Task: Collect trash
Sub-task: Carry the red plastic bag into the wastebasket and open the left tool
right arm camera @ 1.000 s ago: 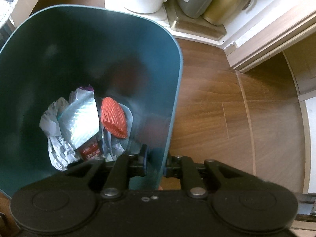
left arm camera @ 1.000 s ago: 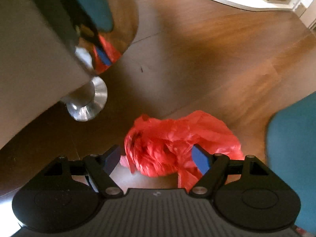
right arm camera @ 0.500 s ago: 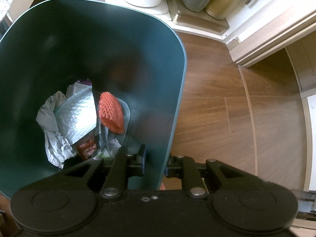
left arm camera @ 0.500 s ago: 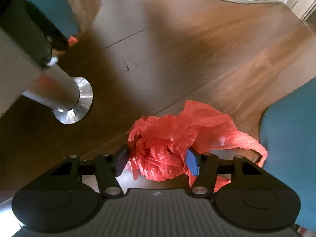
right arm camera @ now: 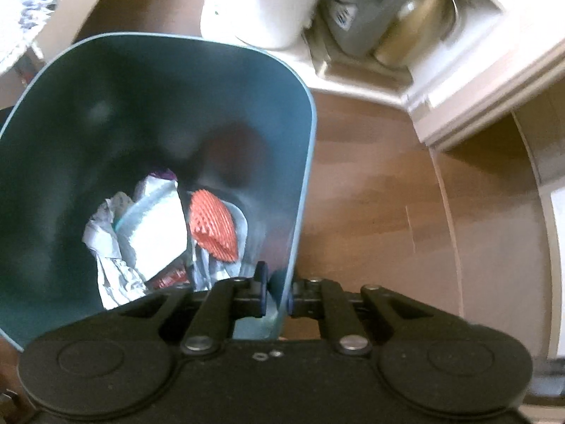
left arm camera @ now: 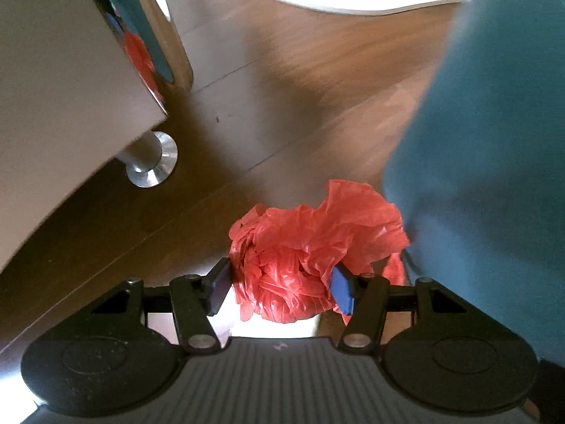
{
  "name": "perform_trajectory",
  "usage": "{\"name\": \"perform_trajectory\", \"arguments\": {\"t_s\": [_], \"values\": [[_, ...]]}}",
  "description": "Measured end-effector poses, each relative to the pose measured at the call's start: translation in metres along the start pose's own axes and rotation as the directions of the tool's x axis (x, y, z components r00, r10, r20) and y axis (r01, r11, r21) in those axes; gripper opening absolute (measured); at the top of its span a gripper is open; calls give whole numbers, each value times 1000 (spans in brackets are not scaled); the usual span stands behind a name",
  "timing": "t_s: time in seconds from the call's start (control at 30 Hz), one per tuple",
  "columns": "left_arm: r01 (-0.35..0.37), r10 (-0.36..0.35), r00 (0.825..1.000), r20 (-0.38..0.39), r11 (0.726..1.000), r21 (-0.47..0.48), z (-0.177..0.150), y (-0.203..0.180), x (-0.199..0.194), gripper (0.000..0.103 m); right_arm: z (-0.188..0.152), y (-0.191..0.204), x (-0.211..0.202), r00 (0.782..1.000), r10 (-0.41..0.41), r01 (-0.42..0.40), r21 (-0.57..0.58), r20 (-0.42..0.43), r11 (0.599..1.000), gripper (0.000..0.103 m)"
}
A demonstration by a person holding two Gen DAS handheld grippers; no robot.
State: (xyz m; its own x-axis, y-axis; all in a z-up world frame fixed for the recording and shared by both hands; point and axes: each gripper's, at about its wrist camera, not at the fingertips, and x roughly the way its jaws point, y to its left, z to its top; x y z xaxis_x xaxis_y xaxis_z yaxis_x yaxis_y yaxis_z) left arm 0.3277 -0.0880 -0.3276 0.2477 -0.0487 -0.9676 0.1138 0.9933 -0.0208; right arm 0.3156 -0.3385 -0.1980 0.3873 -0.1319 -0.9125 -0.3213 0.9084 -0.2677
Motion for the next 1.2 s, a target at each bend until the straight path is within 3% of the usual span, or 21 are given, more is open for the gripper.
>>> {"name": "perform_trajectory", "arguments": {"t_s": [0.4, 0.73, 0.93, 1.2], "values": [[-11, 10, 997, 80, 1000, 8, -36, -1, -133, 57, -3, 32, -19, 990, -63, 75, -96, 123, 993, 6], [2, 0, 974, 226, 1000, -7, -33, -5, -234, 57, -7, 66, -34, 975, -91, 132, -197, 201, 972, 6], [27, -40, 964, 264, 998, 52, -24, -31, -252, 57, -4, 70, -39, 968, -66, 124, -232, 242, 965, 6], [47, -73, 969, 237, 993, 112, 2, -70, -223, 58, -2, 71, -42, 966, -25, 91, -245, 258, 965, 6]]}}
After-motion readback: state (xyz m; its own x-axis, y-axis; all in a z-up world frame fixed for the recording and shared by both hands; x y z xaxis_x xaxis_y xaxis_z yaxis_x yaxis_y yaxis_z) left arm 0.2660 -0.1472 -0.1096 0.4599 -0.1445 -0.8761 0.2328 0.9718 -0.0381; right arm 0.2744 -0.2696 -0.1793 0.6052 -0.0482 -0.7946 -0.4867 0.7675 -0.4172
